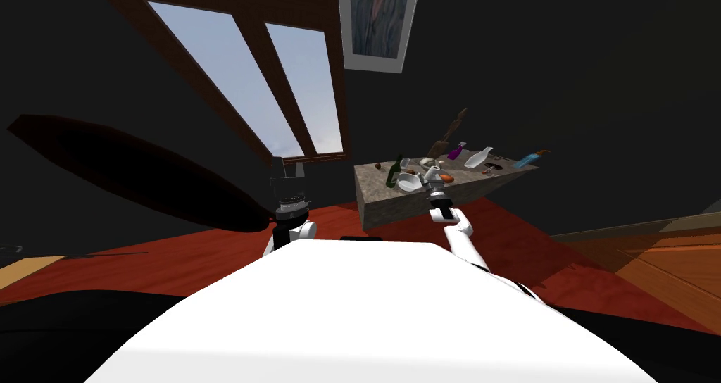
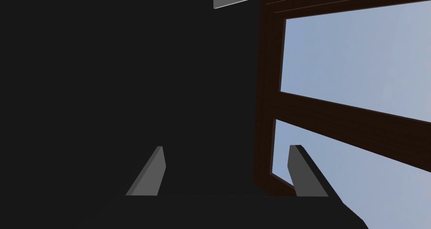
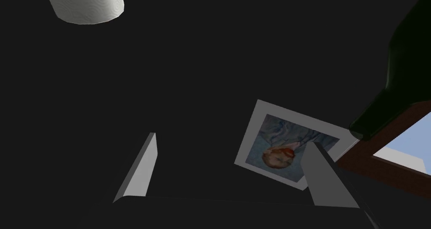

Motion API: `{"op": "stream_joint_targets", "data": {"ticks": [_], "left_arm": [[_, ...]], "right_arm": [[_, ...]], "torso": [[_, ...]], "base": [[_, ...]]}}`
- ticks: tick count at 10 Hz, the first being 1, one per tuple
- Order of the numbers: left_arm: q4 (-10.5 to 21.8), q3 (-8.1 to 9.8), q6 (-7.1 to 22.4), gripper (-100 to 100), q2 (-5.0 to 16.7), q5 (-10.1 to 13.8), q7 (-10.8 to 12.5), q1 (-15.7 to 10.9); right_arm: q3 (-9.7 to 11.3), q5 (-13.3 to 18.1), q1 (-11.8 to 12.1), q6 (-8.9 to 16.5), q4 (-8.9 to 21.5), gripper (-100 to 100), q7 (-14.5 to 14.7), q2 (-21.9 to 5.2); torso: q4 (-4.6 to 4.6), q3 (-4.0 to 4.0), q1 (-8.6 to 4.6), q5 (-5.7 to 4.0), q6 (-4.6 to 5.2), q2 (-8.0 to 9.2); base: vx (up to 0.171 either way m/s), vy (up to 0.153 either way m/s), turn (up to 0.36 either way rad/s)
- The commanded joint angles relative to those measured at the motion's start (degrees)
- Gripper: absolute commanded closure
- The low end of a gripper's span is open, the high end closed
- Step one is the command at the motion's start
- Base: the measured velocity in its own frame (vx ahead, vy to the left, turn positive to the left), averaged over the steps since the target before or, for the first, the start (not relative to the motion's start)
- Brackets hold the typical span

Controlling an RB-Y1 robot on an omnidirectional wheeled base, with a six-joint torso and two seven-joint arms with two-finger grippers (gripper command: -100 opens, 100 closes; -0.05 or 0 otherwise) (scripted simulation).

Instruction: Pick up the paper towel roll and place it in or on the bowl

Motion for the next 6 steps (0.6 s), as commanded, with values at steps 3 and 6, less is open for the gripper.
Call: {"op": "stream_joint_targets", "data": {"ticks": [3,6], "left_arm": [[0.0,0.00,0.0,0,0.0,0.0,0.0,0.0],[0.0,0.00,0.0,0,0.0,0.0,0.0,0.0]], "right_arm": [[-1.5,0.3,-2.7,-0.1,6.0,-100,3.1,-1.0],[-2.5,0.4,-4.5,-0.2,9.4,-100,4.8,-1.7]], "torso": [[-0.01,-0.02,-0.04,-0.01,0.00,-0.04],[-0.01,-0.02,-0.07,-0.02,0.00,-0.03]], "base": [[0.005,0.027,-0.013],[0.004,0.017,-0.008]]}}
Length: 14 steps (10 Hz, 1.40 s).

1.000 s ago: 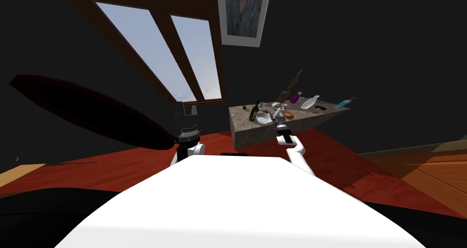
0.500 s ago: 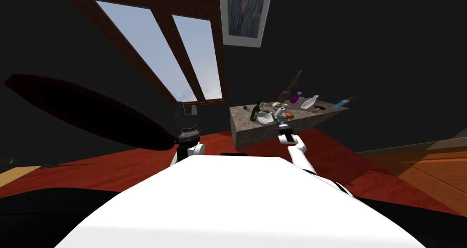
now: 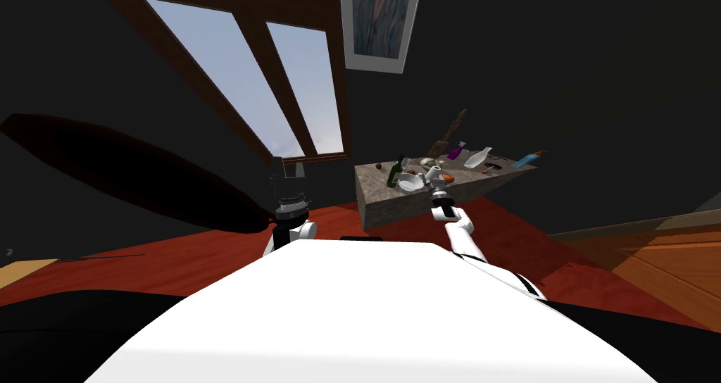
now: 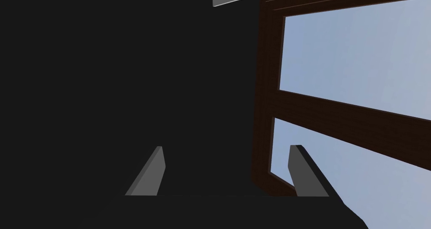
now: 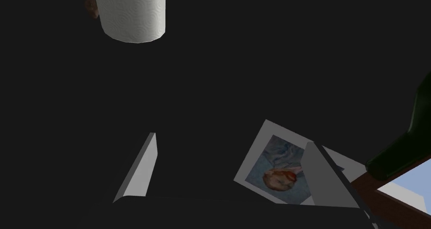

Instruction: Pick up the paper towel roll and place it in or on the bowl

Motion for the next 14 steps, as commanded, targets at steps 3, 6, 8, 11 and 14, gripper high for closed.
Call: {"op": "stream_joint_targets", "data": {"ticks": [3,6,8,11,14], "left_arm": [[0.0,0.00,0.0,0,0.0,0.0,0.0,0.0],[0.0,0.00,0.0,0,0.0,0.0,0.0,0.0],[0.0,0.00,0.0,0,0.0,0.0,0.0,0.0],[0.0,0.00,0.0,0,0.0,0.0,0.0,0.0],[0.0,0.00,0.0,0,0.0,0.0,0.0,0.0]], "right_arm": [[-2.0,0.2,-3.5,-0.5,5.5,-100,3.2,-1.4],[-3.7,0.3,-6.5,-0.6,13.0,-100,5.8,-2.6],[-4.5,0.3,-7.8,-0.6,15.8,-100,6.9,-3.1],[-5.2,0.3,-8.9,-0.6,18.8,-100,7.9,-3.6],[-5.8,0.4,-10.0,-0.5,21.2,-100,8.8,-4.0]], "torso": [[0.00,-0.01,-0.01,0.00,0.00,-0.02],[-0.01,-0.04,-0.04,-0.01,0.00,-0.07],[-0.02,-0.05,-0.05,-0.01,0.00,-0.08],[-0.02,-0.05,-0.07,-0.01,0.00,-0.09],[-0.03,-0.06,-0.07,-0.02,0.00,-0.11]], "base": [[0.008,0.010,-0.011],[0.020,0.003,-0.004],[0.025,-0.004,0.001],[0.025,-0.008,0.005],[0.026,-0.008,0.006]]}}
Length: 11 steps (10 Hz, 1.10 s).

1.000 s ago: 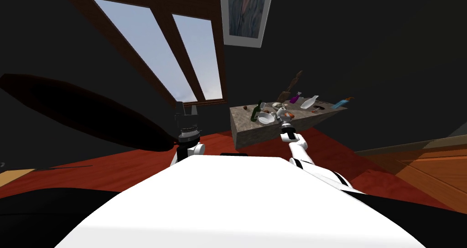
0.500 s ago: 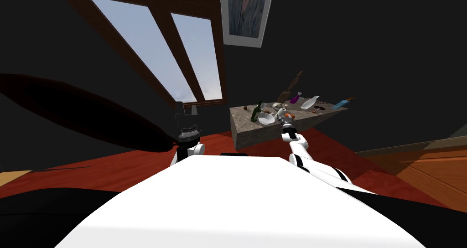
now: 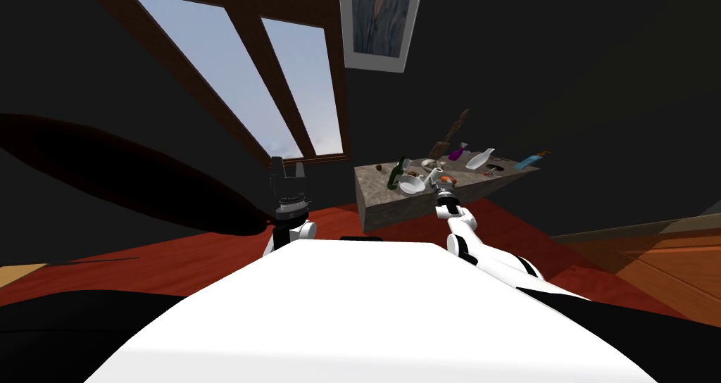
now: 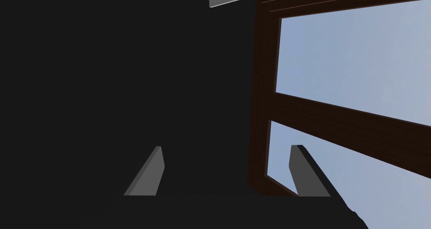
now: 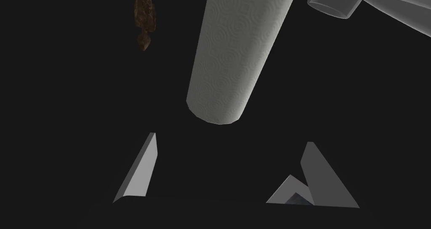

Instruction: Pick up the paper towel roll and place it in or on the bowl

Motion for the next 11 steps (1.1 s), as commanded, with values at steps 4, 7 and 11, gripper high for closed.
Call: {"op": "stream_joint_targets", "data": {"ticks": [4,7,11], "left_arm": [[0.0,0.00,0.0,0,0.0,0.0,0.0,0.0],[0.0,0.00,0.0,0,0.0,0.0,0.0,0.0],[0.0,0.00,0.0,0,0.0,0.0,0.0,0.0]], "right_arm": [[-1.1,0.1,-2.1,-0.3,5.5,-100,1.7,-0.7],[-1.6,0.2,-3.1,0.0,8.8,-100,2.6,-0.9],[-1.8,0.4,-3.4,0.4,11.1,-100,3.2,-0.7]], "torso": [[-0.01,-0.04,-0.04,-0.01,-0.01,-0.07],[-0.03,-0.08,-0.03,-0.01,-0.01,-0.15],[-0.03,-0.07,-0.05,-0.01,-0.01,-0.13]], "base": [[0.032,-0.014,0.014],[0.054,-0.017,0.025],[0.049,-0.023,0.022]]}}
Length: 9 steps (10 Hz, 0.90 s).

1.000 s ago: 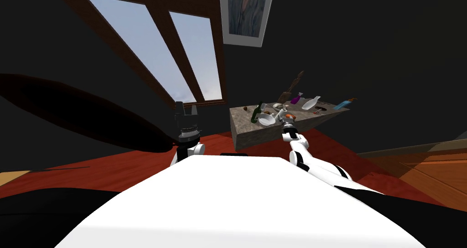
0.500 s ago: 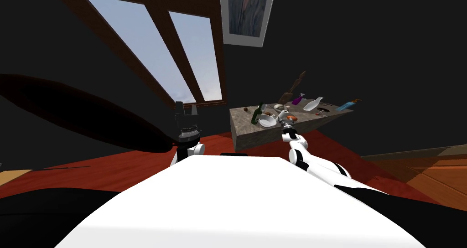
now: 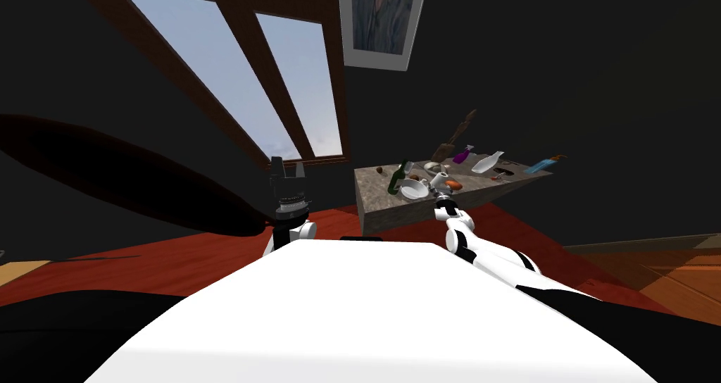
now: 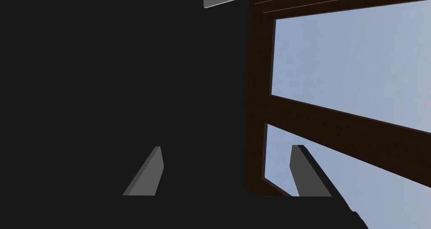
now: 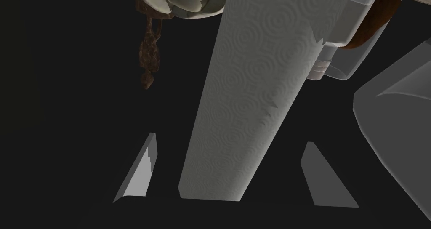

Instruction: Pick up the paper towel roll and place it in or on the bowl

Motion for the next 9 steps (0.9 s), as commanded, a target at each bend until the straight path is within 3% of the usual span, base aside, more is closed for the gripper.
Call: {"op": "stream_joint_targets", "data": {"ticks": [1,2,3,4,5,9], "left_arm": [[0.0,0.00,0.0,0,0.0,0.0,0.0,0.0],[0.0,0.00,0.0,0,0.0,0.0,0.0,0.0],[0.0,0.00,0.0,0,0.0,0.0,0.0,0.0],[0.0,0.00,0.0,0,0.0,0.0,0.0,0.0],[0.0,0.00,0.0,0,0.0,0.0,0.0,0.0],[0.0,0.00,0.0,0,0.0,0.0,0.0,0.0]], "right_arm": [[0.0,0.1,-0.3,-0.5,1.8,-100,0.4,0.0],[-0.2,0.0,-0.6,-0.9,2.2,-100,0.4,-0.1],[-0.2,0.0,-0.7,-1.1,2.5,0,0.6,-0.1],[-0.2,0.0,-0.7,-1.1,2.5,-100,0.6,-0.1],[-0.2,0.0,-0.7,-1.1,2.5,100,0.6,-0.1],[-0.2,0.0,-0.7,-1.1,2.5,100,0.5,-0.1]], "torso": [[0.00,0.00,0.00,0.00,0.00,0.00],[0.00,-0.01,0.02,0.00,-0.01,-0.02],[0.01,0.03,0.04,0.01,0.00,0.05],[0.03,0.08,0.06,0.02,0.00,0.13],[0.04,0.10,0.07,0.02,0.00,0.17],[0.02,0.09,0.10,0.03,0.00,0.16]], "base": [[0.053,-0.012,0.024],[0.027,-0.006,0.009],[0.000,0.000,0.000],[0.000,0.000,0.000],[0.000,0.000,0.000],[0.000,0.000,0.000]]}}
